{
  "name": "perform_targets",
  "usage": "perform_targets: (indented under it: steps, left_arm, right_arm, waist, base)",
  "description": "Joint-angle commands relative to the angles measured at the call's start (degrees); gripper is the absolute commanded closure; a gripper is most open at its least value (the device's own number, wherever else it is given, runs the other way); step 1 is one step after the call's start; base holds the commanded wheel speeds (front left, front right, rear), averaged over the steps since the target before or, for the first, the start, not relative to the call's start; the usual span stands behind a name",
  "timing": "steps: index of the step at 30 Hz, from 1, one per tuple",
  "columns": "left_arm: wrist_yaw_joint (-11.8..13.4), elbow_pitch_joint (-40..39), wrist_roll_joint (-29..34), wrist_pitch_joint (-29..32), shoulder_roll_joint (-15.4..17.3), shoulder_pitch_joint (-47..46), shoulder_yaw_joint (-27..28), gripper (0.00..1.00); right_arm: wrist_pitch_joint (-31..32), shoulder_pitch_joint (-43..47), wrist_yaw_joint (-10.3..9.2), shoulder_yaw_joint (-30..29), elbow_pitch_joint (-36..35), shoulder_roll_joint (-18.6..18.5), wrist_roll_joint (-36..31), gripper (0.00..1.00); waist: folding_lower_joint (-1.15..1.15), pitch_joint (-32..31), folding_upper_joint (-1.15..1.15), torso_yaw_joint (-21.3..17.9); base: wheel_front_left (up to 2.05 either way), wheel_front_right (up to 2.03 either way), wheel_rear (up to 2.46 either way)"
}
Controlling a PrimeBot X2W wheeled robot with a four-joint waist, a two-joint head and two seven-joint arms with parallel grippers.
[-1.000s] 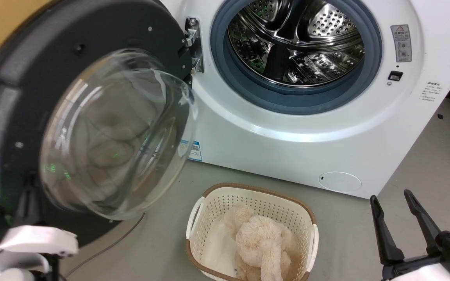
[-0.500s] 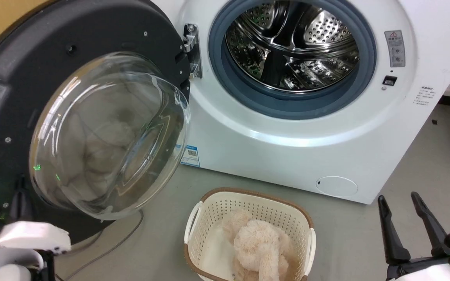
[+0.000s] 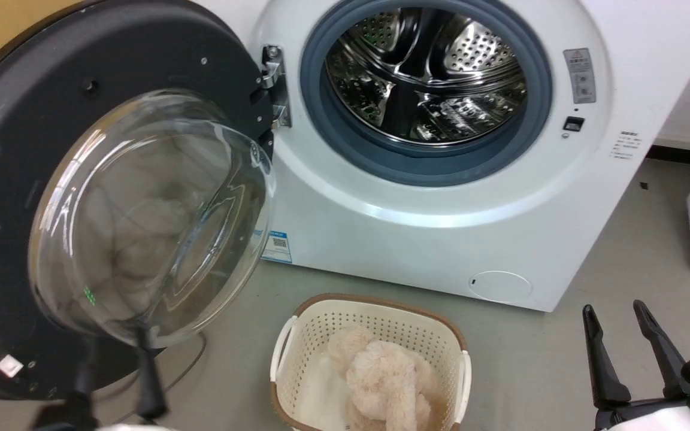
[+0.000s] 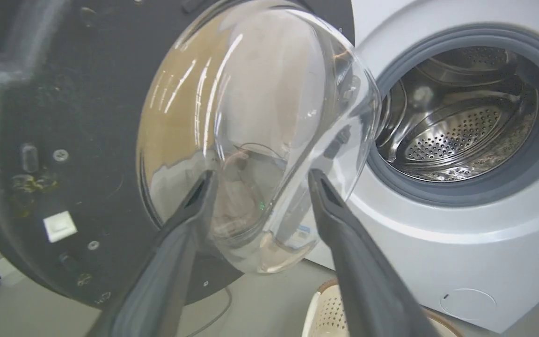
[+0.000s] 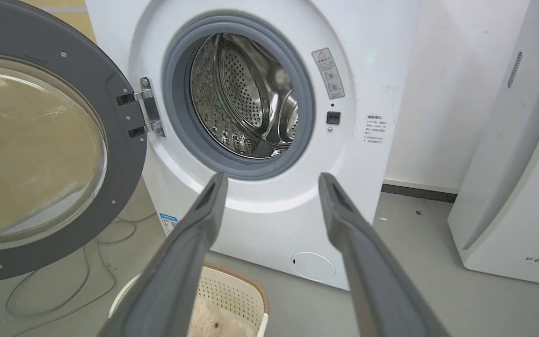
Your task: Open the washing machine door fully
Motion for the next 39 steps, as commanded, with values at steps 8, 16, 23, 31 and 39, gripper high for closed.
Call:
perform_targets:
  steps: [8,16,23,31,39]
  left_arm:
    - [0.1,-1.9,4.4,2.6,-2.1,2.8,-8.9,0.00]
    - [-0.4,0.0,6.6,3.1,-1.7,1.8,-12.1,0.00]
    - [0.2,1.0,5.8,2.0,-1.0,2.4,-10.6,0.00]
    - [0.3,1.5,4.8,1.6,-0.7,2.7,-10.2,0.00]
    - [0.1,1.6,4.5,2.2,-1.1,2.4,-10.1,1.00]
  right_arm:
    - [0.5,0.6,0.05,-0.5,0.8,0.2,-1.0,0.00]
    - [2.0,0.8,0.05,0.2,0.6,0.2,-2.5,0.00]
    - [2.8,1.1,0.05,1.2,1.0,0.2,-3.1,0.00]
    - [2.7,1.4,0.05,1.9,1.7,0.2,-2.4,0.00]
    - [2.8,0.6,0.00,1.9,2.0,0.0,-2.4,1.00]
  waist:
    - [0.00,-1.2,0.00,-3.8]
    - [0.00,-2.2,0.00,-9.1]
    - [0.00,-2.9,0.00,-12.4]
    - [0.00,-3.1,0.00,-13.3]
    - [0.00,-3.1,0.00,-13.1]
  base:
    - [0.00,0.00,0.00]
    - [0.00,0.00,0.00]
    - [0.00,0.00,0.00]
    - [0.00,0.00,0.00]
    - [0.00,0.00,0.00]
